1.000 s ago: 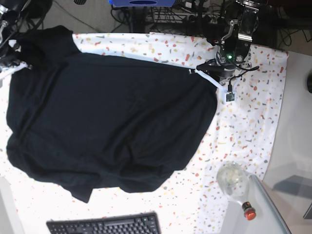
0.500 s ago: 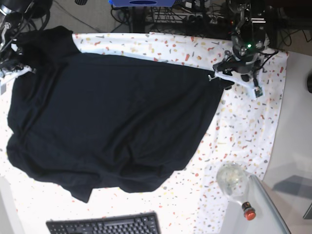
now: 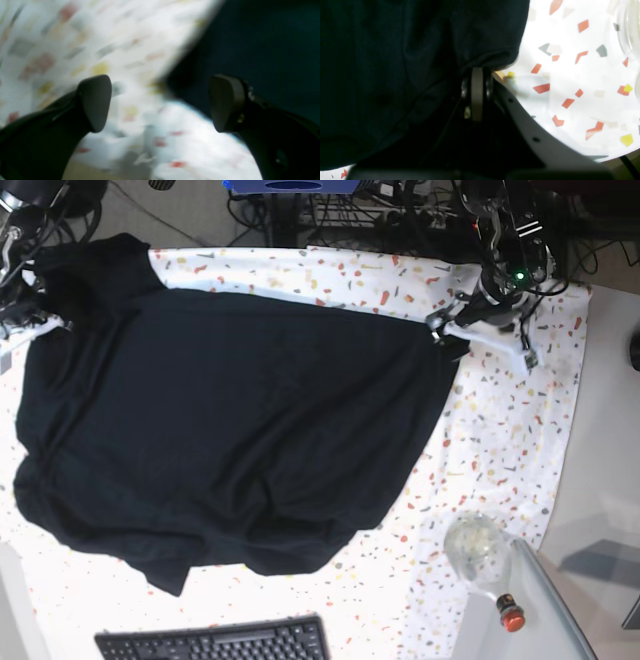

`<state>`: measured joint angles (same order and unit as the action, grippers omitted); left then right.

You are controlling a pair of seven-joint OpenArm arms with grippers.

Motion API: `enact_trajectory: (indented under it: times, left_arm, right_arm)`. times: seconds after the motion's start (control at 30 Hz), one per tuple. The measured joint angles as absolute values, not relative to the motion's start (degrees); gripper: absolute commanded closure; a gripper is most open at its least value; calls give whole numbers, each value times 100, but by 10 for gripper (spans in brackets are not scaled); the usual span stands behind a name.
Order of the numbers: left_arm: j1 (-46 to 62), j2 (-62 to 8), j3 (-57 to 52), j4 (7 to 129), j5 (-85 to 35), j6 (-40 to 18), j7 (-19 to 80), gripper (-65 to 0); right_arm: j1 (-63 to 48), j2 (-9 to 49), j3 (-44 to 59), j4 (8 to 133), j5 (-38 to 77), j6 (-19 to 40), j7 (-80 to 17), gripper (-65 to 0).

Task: Layout the t-shirt on the table in an organized manner, then fold the t-shirt properly
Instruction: 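Release the shirt with the left gripper and move it aside, then lift the shirt with both grippers and lay it down again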

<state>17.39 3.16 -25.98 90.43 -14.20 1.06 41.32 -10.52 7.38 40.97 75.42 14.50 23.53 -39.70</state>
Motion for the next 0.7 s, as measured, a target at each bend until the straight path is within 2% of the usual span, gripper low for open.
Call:
enact_trajectory:
  times: [0.1,0.4,0.43,0.5,0.53,0.63,0.7]
  left_arm:
    - [1610,287,-2609,8739,-1378,-320,4064,-579]
    - [1223,379,-2488,8281,-1328,-390,3760,-574]
    - [1192,384,-2493,8256,-1328,-388,3726,-555]
    - [1157,375,-2421,8232,-1330,-375,3726,-444]
    - [1160,342,-2298,8226,-1328,-349,3730,-347]
    - [1135,377,-2137,8134,-1435,-445,3804,0]
    - [1129,397,-2130,8103,-1459,-438,3793,0]
  right_arm:
    - [-1055,733,4097,7542,1455,2353,-3970,0]
    - [-1057,738,4097,7542,1452,2353,-3968,0]
    - [-1057,738,4097,7542,1452,2353,-3968,0]
    - [-1070,738,4097,7542,1452,2353,-3966,0]
    - [-1072,735,4097,7542,1452,2353,-3968,0]
    - [-1085,727,4097,7542,1455,2353,-3968,0]
    - [-1133,735,4097,7544,1452,2353,-3962,0]
